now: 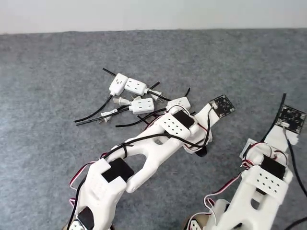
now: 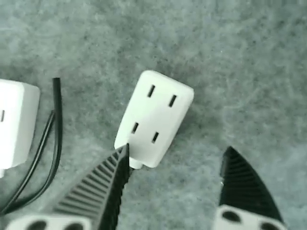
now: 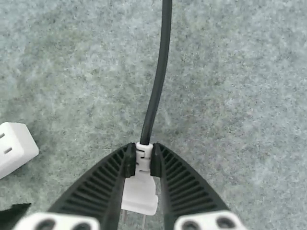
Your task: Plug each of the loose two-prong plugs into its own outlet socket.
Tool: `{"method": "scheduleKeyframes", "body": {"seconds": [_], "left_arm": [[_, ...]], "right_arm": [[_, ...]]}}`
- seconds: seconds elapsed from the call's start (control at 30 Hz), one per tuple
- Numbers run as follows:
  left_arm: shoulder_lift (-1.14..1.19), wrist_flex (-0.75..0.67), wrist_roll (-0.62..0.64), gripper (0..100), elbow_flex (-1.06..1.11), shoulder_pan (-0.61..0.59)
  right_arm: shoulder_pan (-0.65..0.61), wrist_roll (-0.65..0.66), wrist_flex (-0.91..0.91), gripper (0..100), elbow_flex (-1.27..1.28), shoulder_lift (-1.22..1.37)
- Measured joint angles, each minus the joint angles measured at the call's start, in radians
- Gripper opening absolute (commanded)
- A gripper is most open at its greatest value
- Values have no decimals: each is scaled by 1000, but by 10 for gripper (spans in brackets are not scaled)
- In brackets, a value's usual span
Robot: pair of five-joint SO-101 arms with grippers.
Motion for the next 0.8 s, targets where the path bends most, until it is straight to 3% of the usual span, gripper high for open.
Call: {"method": "scheduleKeyframes", "body": {"seconds": [0.27, 0.6, 0.8], "left_arm": [[0, -64, -17, 225, 0, 2], [32, -77, -170, 292, -49, -11], [143, -3, -175, 291, -186, -26]], "right_arm": [[0, 0, -20, 9, 21, 0], [0, 0, -25, 9, 23, 0], [0, 0, -25, 9, 23, 0]]}}
